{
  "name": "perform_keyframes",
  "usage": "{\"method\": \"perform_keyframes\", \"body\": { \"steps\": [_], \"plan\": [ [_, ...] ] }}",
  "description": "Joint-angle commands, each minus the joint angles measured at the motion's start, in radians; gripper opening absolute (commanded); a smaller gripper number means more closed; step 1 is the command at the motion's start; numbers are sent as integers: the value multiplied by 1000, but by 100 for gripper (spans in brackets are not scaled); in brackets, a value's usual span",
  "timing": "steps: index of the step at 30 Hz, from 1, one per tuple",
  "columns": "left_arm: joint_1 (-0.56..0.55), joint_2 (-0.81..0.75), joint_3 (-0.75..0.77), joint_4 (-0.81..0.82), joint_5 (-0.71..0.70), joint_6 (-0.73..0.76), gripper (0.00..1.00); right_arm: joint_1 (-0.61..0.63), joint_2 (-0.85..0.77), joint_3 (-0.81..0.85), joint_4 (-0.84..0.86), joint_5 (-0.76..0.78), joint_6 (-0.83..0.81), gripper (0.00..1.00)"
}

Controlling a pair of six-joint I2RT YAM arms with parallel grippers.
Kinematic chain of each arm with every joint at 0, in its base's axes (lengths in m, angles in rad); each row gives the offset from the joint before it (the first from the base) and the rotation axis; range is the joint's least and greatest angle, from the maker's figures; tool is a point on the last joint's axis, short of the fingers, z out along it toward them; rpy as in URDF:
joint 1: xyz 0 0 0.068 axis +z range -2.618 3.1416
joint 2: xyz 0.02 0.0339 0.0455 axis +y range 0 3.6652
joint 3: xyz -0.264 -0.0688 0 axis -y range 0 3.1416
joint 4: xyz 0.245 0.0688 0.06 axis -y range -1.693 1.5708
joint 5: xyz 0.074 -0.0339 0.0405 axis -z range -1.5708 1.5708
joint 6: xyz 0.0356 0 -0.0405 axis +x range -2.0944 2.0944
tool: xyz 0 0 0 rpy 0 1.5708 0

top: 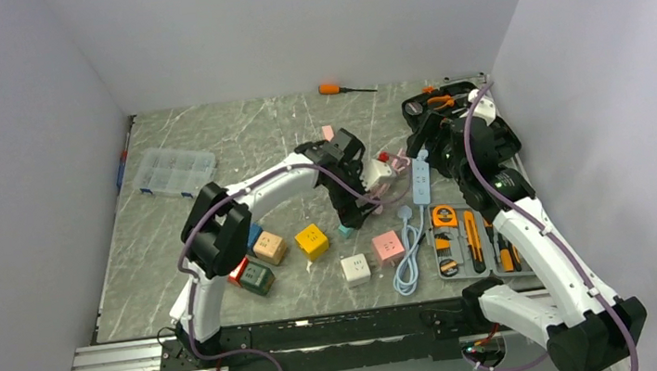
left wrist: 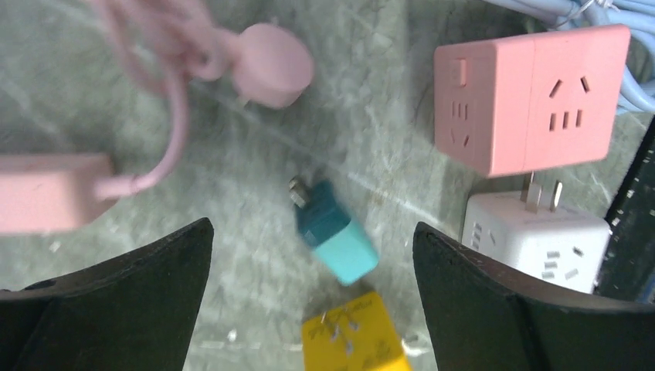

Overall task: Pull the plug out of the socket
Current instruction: Move the plug to the center of the board.

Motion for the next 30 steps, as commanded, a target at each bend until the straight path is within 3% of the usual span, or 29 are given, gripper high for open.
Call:
{"method": "perform_keyframes", "body": {
  "steps": [1,7,15,21,30],
  "plan": [
    [119,-146,162,-187,59,-37,99,49,-26,29,-17,-5,-28,100],
    [451,-330,165,-303,163,-101,99,317,54,31,-14,69,-29,100],
    [740,-494,-89,-431,154,-5,99,706,401,144,20,89,-86,100],
    [826,-608,-273,-440,200,41,99,875,659,278,-17,146,-172,100],
    [828,-749,-431,-444,151,103,99,885,809,254,6,176,-173,98]
  ]
}}
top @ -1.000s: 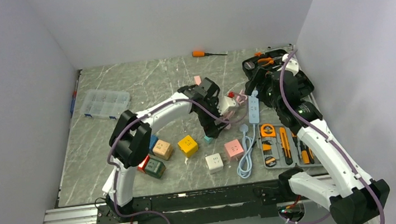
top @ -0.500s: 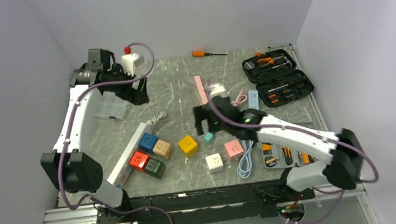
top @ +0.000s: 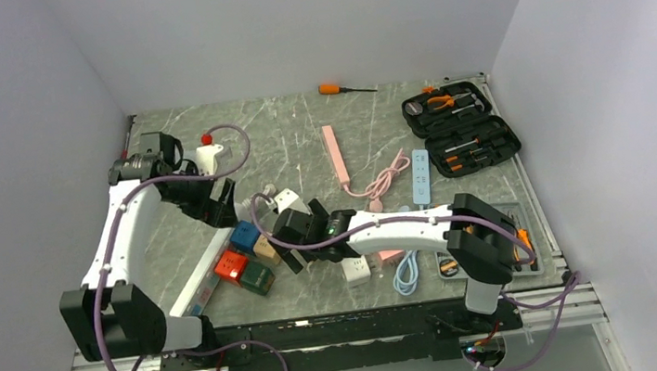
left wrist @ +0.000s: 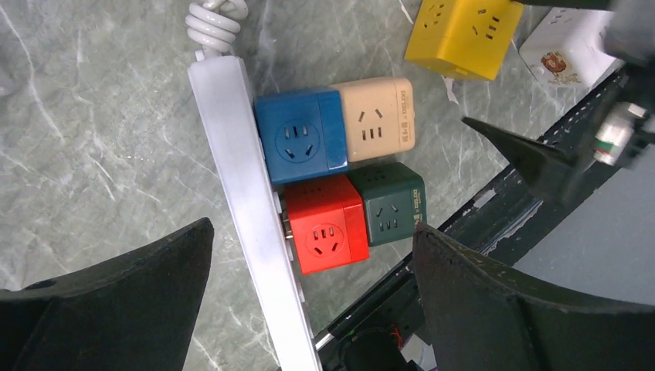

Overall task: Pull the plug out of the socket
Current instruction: Move the plug to the center of the board.

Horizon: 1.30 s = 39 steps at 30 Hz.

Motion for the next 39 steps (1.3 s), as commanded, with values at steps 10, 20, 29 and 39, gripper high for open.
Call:
{"method": "perform_keyframes", "body": {
  "steps": [10,20,29,39],
  "plan": [
    [0,-106,-128,-7,-94,109,99,-95,-37,-134,39,138,31,86],
    [0,-116,-176,22,-129,123,99,-317,-213,-312,73,121,26,77],
    [28,-125,-189,42,-121,113,99,-229,-308,-175,94,78,-1,78],
    [42,-146,-186,43,-110,104,99,-193,0,80,133,-7,-72,50]
  ]
}}
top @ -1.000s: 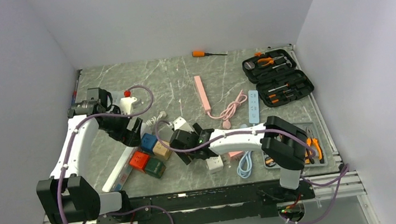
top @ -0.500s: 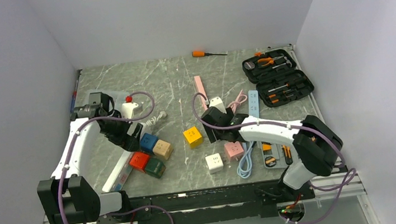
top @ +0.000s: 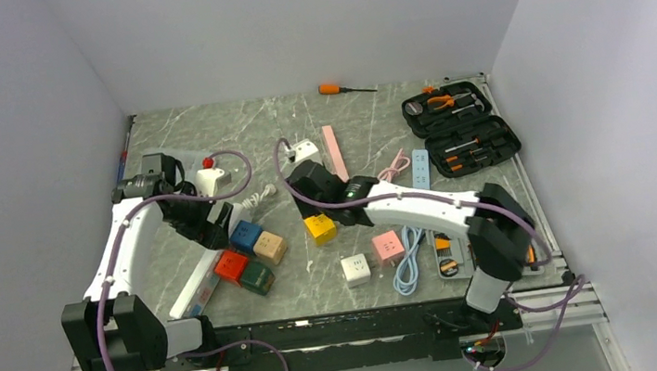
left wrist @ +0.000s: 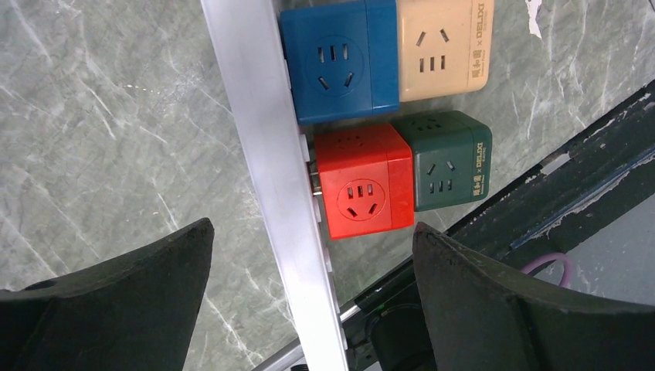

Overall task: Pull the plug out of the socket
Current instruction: Move the plug to the center of the board.

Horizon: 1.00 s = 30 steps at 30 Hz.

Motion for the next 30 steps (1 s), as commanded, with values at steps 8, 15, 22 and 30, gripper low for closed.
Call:
{"method": "perform_keyframes", "body": {
  "steps": [8,15,22,30],
  "plan": [
    [31,-40,17,3,27,18,99,53,233,118,21,-48,-72,57],
    [48,-39,32,0,38,24,99,58,236,40,3,41,-66,51],
    [66,-47,23,2,50,44,99,48,149,-122,-36,220,-68,46],
    [84,-21,33,2,71,55,99,-56,23,-219,-85,278,8,44]
  ]
}}
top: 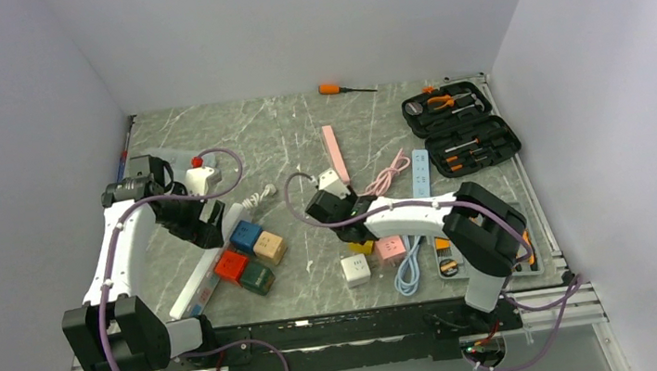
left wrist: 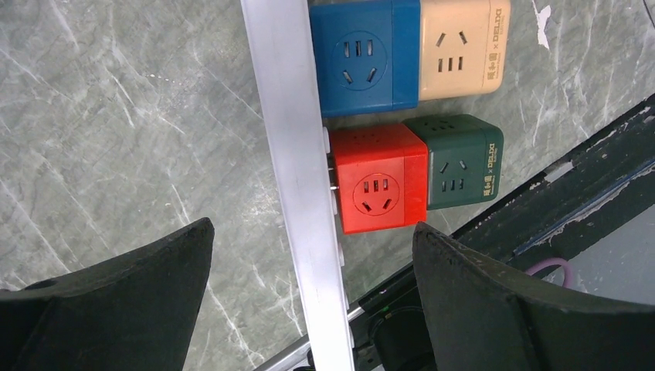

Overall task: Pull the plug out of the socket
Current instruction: Move the plug to the center of the board.

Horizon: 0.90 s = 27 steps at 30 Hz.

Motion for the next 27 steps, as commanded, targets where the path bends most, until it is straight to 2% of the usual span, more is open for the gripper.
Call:
{"method": "perform_keyframes", "body": {
  "steps": [1,6,9,13,16,18,21,27],
  "plan": [
    [9,-2,35,1,44,29,99,-83,-105,-22,-43,47,61,44],
    [13,-6,40,-8,43,33,99,-88,-177,36,-32,7,58,46],
    [18,-7,50,-19,43,36,99,-14,-184,121,-15,-6,33,50],
    [38,-13,75,-39,60,41,99,87,-118,237,-34,1,4,60],
    [67,-21,98,-51,72,43,99,95,-90,236,-13,-67,20,70],
    [92,-30,108,-52,76,45,99,94,-82,206,14,-113,41,69],
    [141,-41,118,-57,86,59,99,103,-70,161,50,-175,67,62],
    [247,-13,143,-110,128,117,99,161,-37,185,38,-149,63,62]
  ]
}}
